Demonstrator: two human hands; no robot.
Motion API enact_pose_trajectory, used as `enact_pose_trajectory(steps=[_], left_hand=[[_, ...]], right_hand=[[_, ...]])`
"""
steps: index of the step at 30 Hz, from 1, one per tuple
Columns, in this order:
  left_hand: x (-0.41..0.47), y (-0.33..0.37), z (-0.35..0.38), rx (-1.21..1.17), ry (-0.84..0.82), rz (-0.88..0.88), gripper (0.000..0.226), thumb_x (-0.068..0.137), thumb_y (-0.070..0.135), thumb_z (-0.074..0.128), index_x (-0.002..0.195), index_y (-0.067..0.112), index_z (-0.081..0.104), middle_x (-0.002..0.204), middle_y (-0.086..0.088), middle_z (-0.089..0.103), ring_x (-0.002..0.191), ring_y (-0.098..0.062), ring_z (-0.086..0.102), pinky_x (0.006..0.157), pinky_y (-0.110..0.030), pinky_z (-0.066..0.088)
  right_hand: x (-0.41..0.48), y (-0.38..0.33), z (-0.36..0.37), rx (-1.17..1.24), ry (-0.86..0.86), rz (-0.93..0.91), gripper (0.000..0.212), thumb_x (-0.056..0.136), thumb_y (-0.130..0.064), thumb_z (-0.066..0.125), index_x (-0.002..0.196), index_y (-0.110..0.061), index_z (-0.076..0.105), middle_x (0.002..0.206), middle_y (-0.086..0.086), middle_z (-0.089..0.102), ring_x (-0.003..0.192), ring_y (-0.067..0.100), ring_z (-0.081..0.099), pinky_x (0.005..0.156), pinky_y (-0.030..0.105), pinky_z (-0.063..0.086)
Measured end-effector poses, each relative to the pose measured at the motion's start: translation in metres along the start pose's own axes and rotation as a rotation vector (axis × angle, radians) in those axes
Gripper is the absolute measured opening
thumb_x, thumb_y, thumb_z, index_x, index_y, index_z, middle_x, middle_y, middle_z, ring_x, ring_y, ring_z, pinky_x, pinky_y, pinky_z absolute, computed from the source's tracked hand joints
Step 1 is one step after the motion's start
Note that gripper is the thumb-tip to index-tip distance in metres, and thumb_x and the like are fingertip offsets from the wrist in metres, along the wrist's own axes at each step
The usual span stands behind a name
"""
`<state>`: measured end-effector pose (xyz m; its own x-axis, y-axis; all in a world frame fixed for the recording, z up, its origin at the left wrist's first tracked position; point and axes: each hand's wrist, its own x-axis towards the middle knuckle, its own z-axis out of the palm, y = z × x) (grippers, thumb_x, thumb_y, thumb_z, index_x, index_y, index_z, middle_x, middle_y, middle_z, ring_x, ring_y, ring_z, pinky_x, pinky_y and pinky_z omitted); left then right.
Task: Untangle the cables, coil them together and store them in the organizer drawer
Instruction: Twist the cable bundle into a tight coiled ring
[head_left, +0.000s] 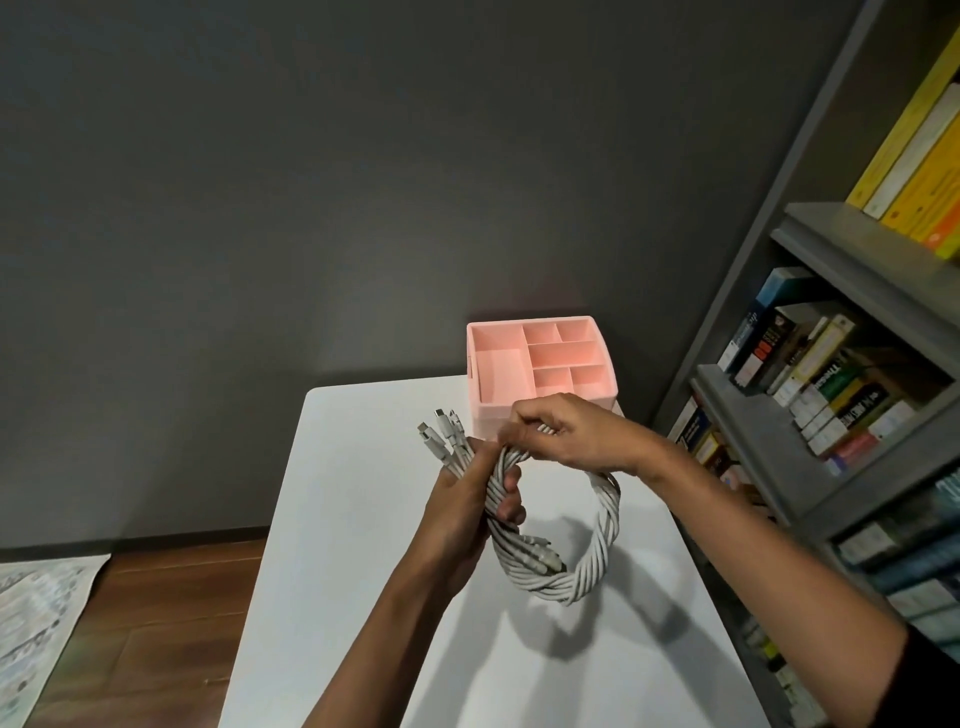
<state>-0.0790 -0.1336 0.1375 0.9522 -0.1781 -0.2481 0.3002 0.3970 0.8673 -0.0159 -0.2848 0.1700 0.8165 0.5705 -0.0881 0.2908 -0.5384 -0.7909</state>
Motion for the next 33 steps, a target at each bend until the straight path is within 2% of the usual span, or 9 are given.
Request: enact_pose_trajectory(steps=[4,8,11,13,15,18,22,27,33], left_hand=[[-0.001,-0.003,-0.001,0.003,-0.046,0.063,0.021,0.092,0.031,0.053,0.075,0.017,0.052,0.06,-0.002,0.048,0.04,-0.011,0.034,0.054,-0.029,0.036],[-0.008,-0.008,0.002,0.011,-0.124,0.118,0.033,0.095,0.029,0.05,0.064,0.027,0.058,0.061,-0.003,0.048,0.039,-0.01,0.032,0.055,-0.03,0.033],[-0.008,-0.008,0.006,-0.05,-0.102,0.151,0.029,0.097,0.022,0.044,0.069,0.021,0.052,0.062,-0.004,0.047,0.04,-0.01,0.03,0.053,-0.029,0.029],[-0.003,-0.006,0.003,-0.086,-0.013,0.203,0.025,0.098,0.017,0.044,0.074,0.015,0.042,0.063,-0.005,0.047,0.039,-0.011,0.031,0.053,-0.029,0.028],[0.0,-0.004,-0.004,-0.125,0.074,0.223,0.026,0.099,0.017,0.044,0.073,0.015,0.039,0.063,-0.005,0.046,0.038,-0.011,0.032,0.052,-0.029,0.03],[0.003,0.0,-0.011,-0.209,0.118,0.236,0.028,0.1,0.018,0.043,0.072,0.017,0.037,0.061,-0.004,0.044,0.037,-0.01,0.032,0.05,-0.026,0.034],[0.004,0.002,-0.011,-0.225,0.134,0.248,0.029,0.1,0.019,0.044,0.072,0.017,0.036,0.059,-0.002,0.045,0.037,-0.01,0.033,0.049,-0.024,0.037],[0.002,-0.005,-0.005,-0.092,0.194,0.329,0.036,0.1,0.02,0.045,0.063,0.024,0.046,0.06,0.0,0.048,0.044,-0.014,0.037,0.049,-0.024,0.033],[-0.002,-0.004,-0.008,-0.088,0.126,0.275,0.027,0.099,0.019,0.045,0.074,0.017,0.037,0.061,-0.003,0.046,0.038,-0.011,0.033,0.05,-0.024,0.038]], right_hand=[[0.008,-0.002,0.01,-0.072,0.112,0.139,0.07,0.093,-0.059,0.031,0.07,0.001,0.057,0.051,-0.001,0.048,0.05,0.014,0.047,0.055,0.033,0.043],[0.007,-0.008,-0.001,0.297,-0.202,0.299,0.043,0.102,-0.037,0.037,0.074,-0.007,0.051,0.045,-0.008,0.034,0.039,0.005,0.022,0.04,0.018,0.018],[0.01,-0.008,-0.008,0.464,-0.309,0.32,0.043,0.099,-0.041,0.041,0.074,-0.008,0.052,0.048,-0.006,0.032,0.039,0.004,0.019,0.039,0.018,0.017],[0.01,-0.005,-0.008,0.495,-0.17,0.273,0.051,0.098,-0.049,0.034,0.078,-0.008,0.057,0.051,0.003,0.047,0.041,0.008,0.036,0.044,0.018,0.034],[0.006,0.003,-0.007,0.469,0.07,0.273,0.061,0.099,-0.054,0.024,0.093,-0.009,0.065,0.076,0.014,0.065,0.062,0.015,0.058,0.062,0.022,0.047],[-0.008,0.019,0.003,0.538,0.377,0.374,0.068,0.098,-0.056,0.017,0.103,-0.01,0.067,0.085,0.004,0.067,0.071,0.01,0.061,0.066,0.022,0.048],[-0.022,0.015,0.043,0.795,0.464,0.336,0.068,0.097,-0.056,0.019,0.102,-0.008,0.067,0.083,0.012,0.07,0.072,0.021,0.067,0.069,0.033,0.054],[-0.022,-0.001,0.063,0.725,0.7,0.43,0.055,0.096,-0.055,0.038,0.079,-0.009,0.062,0.052,0.001,0.048,0.04,0.014,0.048,0.05,0.027,0.045],[-0.024,-0.005,0.043,1.073,0.525,0.439,0.049,0.083,-0.057,0.058,0.058,-0.022,0.034,0.045,-0.01,0.019,0.033,0.004,0.014,0.033,0.016,0.01]])
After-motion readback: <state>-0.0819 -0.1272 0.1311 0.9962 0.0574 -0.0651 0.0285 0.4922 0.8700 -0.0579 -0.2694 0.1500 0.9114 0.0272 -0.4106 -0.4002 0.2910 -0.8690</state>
